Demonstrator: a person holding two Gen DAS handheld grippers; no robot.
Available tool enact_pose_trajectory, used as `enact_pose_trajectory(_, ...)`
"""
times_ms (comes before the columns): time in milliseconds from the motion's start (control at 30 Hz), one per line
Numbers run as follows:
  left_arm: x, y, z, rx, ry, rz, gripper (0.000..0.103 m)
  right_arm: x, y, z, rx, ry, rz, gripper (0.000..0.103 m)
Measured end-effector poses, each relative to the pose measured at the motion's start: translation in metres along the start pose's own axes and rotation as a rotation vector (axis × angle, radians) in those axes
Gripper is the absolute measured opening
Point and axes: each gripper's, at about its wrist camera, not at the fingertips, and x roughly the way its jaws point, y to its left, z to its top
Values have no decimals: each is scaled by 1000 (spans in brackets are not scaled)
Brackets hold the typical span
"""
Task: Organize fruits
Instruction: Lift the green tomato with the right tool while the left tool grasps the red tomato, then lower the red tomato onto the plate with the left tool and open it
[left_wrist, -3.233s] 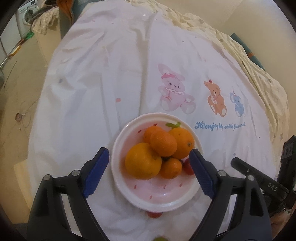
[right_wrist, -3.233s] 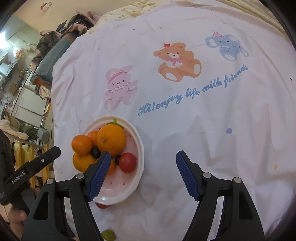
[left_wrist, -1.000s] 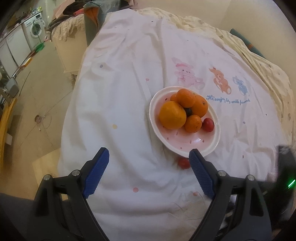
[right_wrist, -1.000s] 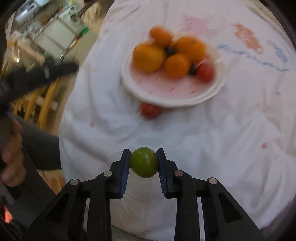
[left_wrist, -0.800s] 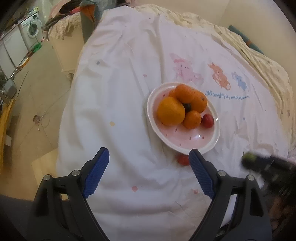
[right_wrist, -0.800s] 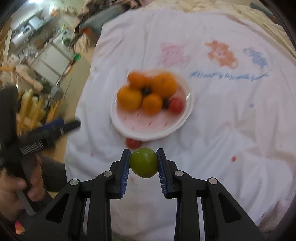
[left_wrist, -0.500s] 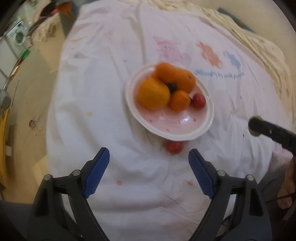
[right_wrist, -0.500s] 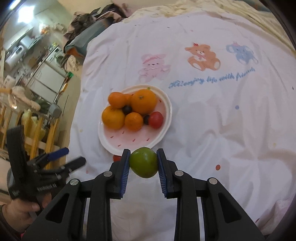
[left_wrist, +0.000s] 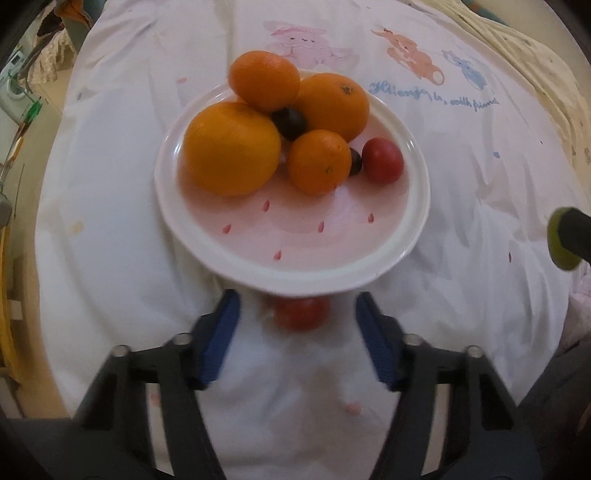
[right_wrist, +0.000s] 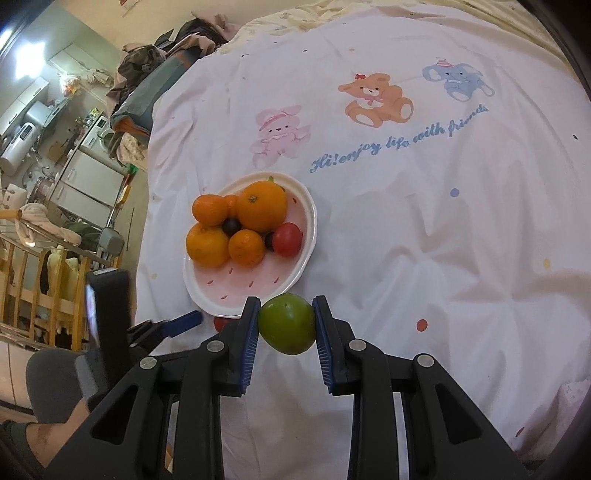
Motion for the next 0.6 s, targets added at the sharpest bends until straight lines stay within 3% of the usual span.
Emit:
enact_pose_trajectory(33,3,-1,1,5,7,-5,46,1,0,1,-4,1,-1,30)
enact_pose_trajectory(100,5,-2,1,13,9,-6,27,2,-2,3,-3,3,-9,30)
enact_pose_trajectory(600,-21,5,-16,0,12,-13,26,6,1,5,-16,8,-22,30)
